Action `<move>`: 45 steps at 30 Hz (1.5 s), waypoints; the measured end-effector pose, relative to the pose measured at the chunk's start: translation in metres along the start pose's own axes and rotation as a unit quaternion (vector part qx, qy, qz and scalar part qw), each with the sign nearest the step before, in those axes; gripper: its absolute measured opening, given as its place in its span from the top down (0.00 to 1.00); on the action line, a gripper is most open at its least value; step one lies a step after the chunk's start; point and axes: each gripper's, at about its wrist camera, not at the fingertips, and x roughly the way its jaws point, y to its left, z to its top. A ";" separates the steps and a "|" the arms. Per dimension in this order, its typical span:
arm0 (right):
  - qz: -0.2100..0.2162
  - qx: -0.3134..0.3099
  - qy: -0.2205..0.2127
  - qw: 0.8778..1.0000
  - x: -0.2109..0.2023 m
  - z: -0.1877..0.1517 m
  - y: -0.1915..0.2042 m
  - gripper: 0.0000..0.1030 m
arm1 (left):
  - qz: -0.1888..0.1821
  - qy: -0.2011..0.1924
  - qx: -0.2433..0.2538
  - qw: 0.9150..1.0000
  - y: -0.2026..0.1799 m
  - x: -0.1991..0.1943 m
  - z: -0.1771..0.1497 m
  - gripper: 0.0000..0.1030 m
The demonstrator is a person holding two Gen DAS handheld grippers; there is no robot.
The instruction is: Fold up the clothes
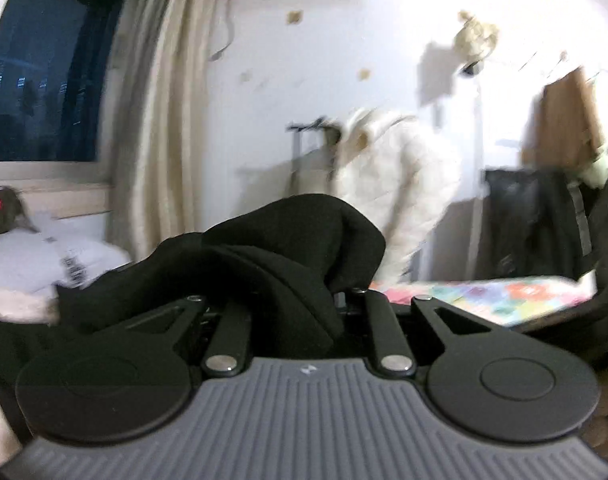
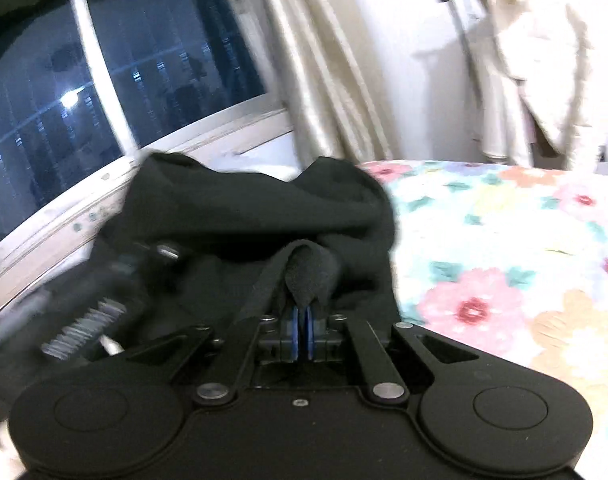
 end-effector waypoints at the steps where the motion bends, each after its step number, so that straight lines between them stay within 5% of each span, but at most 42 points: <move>1: -0.013 0.012 -0.001 1.000 -0.005 -0.003 -0.005 0.93 | -0.008 0.003 0.001 1.000 -0.006 0.000 -0.001 0.86; 11: -0.080 0.087 -0.033 0.992 -0.064 -0.038 -0.033 0.93 | -0.146 0.031 0.000 0.989 -0.080 -0.017 -0.009 0.87; 14: -0.096 0.089 -0.050 0.990 -0.090 -0.044 -0.044 0.93 | -0.206 0.068 -0.036 0.975 -0.094 -0.004 -0.020 0.87; 18: -0.157 0.102 -0.020 0.982 -0.091 -0.067 -0.077 0.93 | -0.257 0.160 -0.055 0.952 -0.115 0.031 -0.052 0.86; 21: -0.185 0.116 0.002 0.976 -0.079 -0.090 -0.100 0.93 | -0.256 0.240 -0.058 0.934 -0.118 0.053 -0.085 0.85; 23: -0.197 0.120 0.007 0.973 -0.073 -0.103 -0.109 0.93 | -0.254 0.257 -0.067 0.930 -0.111 0.055 -0.096 0.85; 31: -0.199 0.088 0.008 0.976 -0.069 -0.104 -0.116 0.93 | -0.238 0.238 -0.087 0.938 -0.083 0.048 -0.085 0.85; 37: -0.155 -0.003 0.054 0.986 -0.069 -0.094 -0.098 0.93 | -0.166 0.246 -0.052 0.954 -0.055 0.043 -0.077 0.84; 41: -0.154 -0.032 0.068 0.985 -0.065 -0.093 -0.087 0.93 | -0.155 0.255 -0.094 0.950 -0.031 0.047 -0.078 0.84; 45: -0.181 -0.065 0.082 0.978 -0.056 -0.092 -0.082 0.95 | -0.142 0.271 -0.135 0.943 -0.011 0.040 -0.094 0.74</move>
